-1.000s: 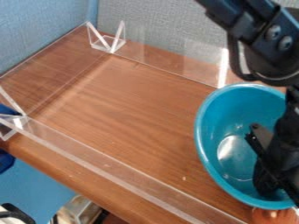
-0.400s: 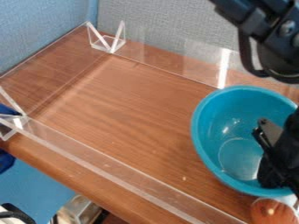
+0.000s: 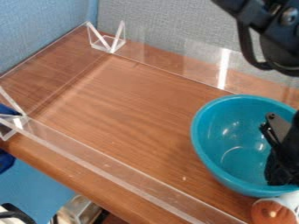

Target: Put the mushroom in the blue bowl

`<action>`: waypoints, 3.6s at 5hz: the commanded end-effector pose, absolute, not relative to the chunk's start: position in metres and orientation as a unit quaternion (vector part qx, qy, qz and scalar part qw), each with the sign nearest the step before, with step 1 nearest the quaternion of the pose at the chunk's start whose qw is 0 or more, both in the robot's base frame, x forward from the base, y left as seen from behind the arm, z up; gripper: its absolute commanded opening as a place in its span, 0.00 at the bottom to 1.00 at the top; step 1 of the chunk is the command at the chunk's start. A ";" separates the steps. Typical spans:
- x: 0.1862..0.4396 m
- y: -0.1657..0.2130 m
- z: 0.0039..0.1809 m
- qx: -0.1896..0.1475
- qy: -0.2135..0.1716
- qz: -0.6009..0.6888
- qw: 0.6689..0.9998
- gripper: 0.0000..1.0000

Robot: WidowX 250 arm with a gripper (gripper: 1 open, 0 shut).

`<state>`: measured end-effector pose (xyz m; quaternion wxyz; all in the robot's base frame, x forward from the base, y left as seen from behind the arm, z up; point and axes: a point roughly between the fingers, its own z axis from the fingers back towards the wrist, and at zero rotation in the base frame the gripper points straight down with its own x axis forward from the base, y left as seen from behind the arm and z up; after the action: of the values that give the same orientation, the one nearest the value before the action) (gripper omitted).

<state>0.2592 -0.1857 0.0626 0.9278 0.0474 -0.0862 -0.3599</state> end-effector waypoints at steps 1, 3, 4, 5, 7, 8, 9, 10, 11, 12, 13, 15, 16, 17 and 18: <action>0.261 -0.187 0.084 0.038 -0.121 -0.366 0.922 0.00; 0.260 -0.185 0.083 0.042 -0.123 -0.377 0.917 0.00; 0.259 -0.185 0.082 0.043 -0.124 -0.381 0.915 0.00; 0.259 -0.186 0.082 0.045 -0.126 -0.385 0.913 0.00; 0.256 -0.188 0.082 0.049 -0.129 -0.393 0.909 0.00; 0.256 -0.188 0.083 0.052 -0.131 -0.396 0.908 0.00; 0.255 -0.188 0.085 0.054 -0.133 -0.398 0.906 0.00; 0.258 -0.185 0.082 0.055 -0.131 -0.398 0.906 0.00; 0.260 -0.183 0.079 0.056 -0.128 -0.398 0.907 0.00; 0.263 -0.180 0.076 0.056 -0.125 -0.398 0.907 0.00; 0.267 -0.178 0.072 0.057 -0.122 -0.398 0.907 0.00; 0.274 -0.173 0.066 0.058 -0.118 -0.399 0.907 0.00; 0.279 -0.171 0.063 0.059 -0.117 -0.399 0.908 0.00; 0.281 -0.171 0.058 0.058 -0.115 -0.402 0.907 0.00; 0.284 -0.171 0.050 0.056 -0.111 -0.404 0.906 0.00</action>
<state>0.2750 -0.1697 0.0387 0.9050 0.0613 -0.0894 -0.4114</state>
